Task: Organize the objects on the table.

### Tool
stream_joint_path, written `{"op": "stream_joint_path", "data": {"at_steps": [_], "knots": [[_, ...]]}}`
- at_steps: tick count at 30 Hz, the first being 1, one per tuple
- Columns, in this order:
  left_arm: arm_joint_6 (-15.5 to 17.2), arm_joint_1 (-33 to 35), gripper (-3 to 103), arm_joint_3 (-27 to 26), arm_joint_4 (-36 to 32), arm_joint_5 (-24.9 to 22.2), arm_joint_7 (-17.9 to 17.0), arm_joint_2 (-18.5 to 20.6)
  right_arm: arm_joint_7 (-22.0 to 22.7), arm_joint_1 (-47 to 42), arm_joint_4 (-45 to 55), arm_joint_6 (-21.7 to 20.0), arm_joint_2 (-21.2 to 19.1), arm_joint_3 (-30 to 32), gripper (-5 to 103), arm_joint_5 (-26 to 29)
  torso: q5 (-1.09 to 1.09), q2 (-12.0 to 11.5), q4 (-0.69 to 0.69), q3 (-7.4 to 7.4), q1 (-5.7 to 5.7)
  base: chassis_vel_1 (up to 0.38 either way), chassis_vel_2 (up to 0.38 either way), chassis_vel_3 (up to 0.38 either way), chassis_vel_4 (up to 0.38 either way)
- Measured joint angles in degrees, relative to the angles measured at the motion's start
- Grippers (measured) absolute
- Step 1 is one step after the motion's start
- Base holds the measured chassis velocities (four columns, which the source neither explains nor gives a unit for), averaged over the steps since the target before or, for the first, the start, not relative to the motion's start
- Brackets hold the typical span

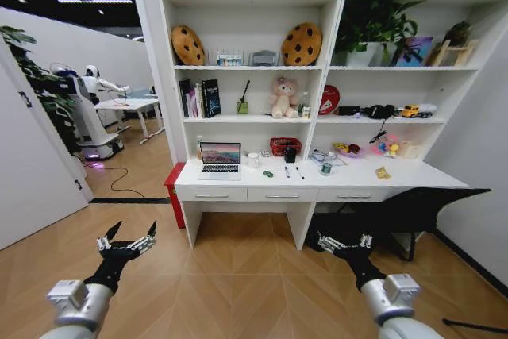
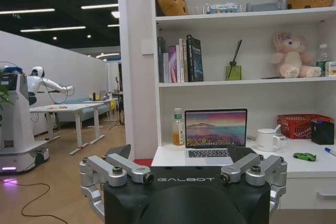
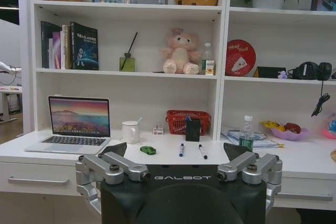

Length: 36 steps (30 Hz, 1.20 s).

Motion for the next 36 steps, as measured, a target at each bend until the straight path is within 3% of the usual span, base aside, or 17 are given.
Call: {"op": "stream_joint_path", "data": {"at_steps": [36], "knots": [[-0.30,1.08,100,0.38,-0.04,1.13,0.83,-2.21,0.13,1.95,-1.95,-0.07,-1.24,1.31,100,1.60,0.01,0.01,0.01,0.00,-0.02,-0.010,0.009,0.010,-0.013]]}}
